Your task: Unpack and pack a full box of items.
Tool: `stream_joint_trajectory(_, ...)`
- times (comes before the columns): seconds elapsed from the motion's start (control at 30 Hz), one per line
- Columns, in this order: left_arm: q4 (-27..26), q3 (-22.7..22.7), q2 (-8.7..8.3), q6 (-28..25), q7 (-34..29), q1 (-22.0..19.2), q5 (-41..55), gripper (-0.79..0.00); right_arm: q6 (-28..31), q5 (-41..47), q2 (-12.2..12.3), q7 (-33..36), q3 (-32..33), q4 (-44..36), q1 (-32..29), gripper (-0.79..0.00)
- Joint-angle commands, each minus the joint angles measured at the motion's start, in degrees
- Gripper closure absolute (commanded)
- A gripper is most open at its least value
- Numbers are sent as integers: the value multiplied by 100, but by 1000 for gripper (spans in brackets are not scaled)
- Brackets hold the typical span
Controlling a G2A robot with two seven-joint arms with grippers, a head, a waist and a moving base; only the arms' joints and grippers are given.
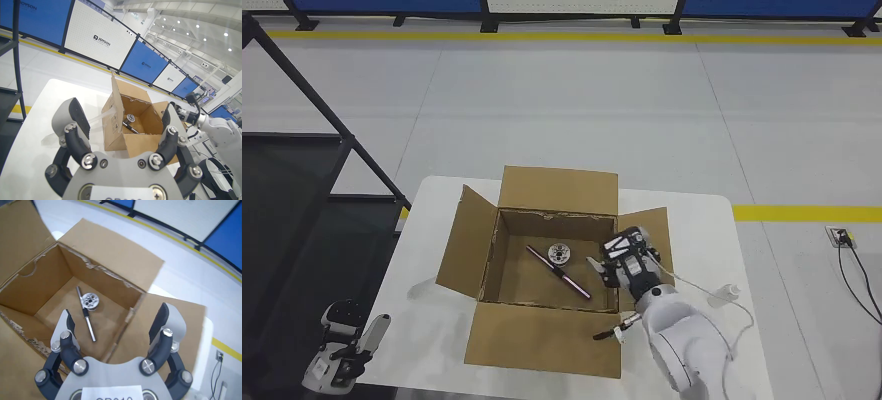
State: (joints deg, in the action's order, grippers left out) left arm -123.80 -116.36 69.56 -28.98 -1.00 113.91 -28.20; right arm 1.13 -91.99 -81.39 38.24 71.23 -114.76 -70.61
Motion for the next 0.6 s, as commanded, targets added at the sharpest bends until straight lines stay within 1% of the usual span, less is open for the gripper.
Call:
stream_joint_trajectory(0.0, 0, 0, 0, 0, 0, 0, 0, -785, -283, -193, 43, -143, 416, -493, -538, -785)
stream_joint_trajectory(0.13, 0, 0, 0, 0, 0, 0, 0, -785, -642, -79, 91, -369, 1188, -922, -1229, -785)
stream_joint_trajectory(0.27, 0, 0, 0, 0, 0, 0, 0, -785, -827, 196, 119, -409, 1878, -848, -1586, -785)
stream_joint_trajectory(0.33, 0, 0, 0, 0, 0, 0, 0, -785, -863, 261, 130, -301, 2095, -717, -1669, -785)
stream_joint_trajectory(0.4, 0, 0, 0, 0, 0, 0, 0, -785, -1371, -35, 122, 93, 2259, -494, -1649, -785)
stream_joint_trajectory(0.43, 0, 0, 0, 0, 0, 0, 0, -785, -1362, -26, 118, 186, 2193, -446, -1595, -785)
stream_joint_trajectory(0.57, 0, 0, 0, 0, 0, 0, 0, -785, -1404, 98, 114, 335, 2263, -14, -1464, -785)
